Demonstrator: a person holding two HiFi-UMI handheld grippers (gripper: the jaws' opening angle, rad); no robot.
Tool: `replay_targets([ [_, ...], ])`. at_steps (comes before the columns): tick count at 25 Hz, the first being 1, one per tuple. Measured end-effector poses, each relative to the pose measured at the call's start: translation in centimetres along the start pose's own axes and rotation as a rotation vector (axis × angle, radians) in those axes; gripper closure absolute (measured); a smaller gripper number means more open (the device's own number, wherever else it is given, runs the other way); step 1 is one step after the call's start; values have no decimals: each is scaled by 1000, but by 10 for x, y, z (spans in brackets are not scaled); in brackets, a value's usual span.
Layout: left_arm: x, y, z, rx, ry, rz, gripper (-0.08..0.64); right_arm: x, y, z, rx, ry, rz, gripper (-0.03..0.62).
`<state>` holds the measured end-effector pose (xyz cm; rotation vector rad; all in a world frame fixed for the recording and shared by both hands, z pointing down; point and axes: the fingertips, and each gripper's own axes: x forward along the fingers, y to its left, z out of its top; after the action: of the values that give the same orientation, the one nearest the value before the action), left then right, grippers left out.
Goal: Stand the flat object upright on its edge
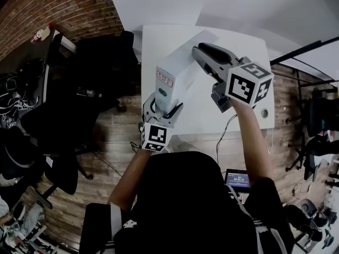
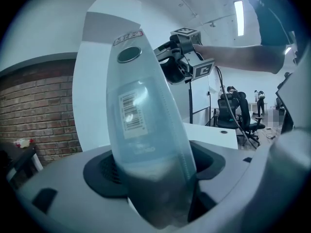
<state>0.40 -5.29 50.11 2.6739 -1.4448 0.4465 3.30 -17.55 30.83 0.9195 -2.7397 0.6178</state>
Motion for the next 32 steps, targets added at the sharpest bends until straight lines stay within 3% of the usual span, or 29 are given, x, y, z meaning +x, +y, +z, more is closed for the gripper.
replay_targets([
  [12,-25,-6,-11,9,0,-28,192,-13,32,-20,-92,27,-20,476],
  [15,-34,-7,-17,4,5,-40,192,-17,36,-25,-102,25,-34,505],
  [22,-59,-18,3,39,-52,-144,192,-26,41,-31,-103,10,-71,514],
  [27,-69,-37,5,34,-69,-254,208,-32,35,-50,-104,59,-114,513],
  [32,-69,-46,9,63,-65,-296,236,-40,30,-51,-87,45,-138,512],
])
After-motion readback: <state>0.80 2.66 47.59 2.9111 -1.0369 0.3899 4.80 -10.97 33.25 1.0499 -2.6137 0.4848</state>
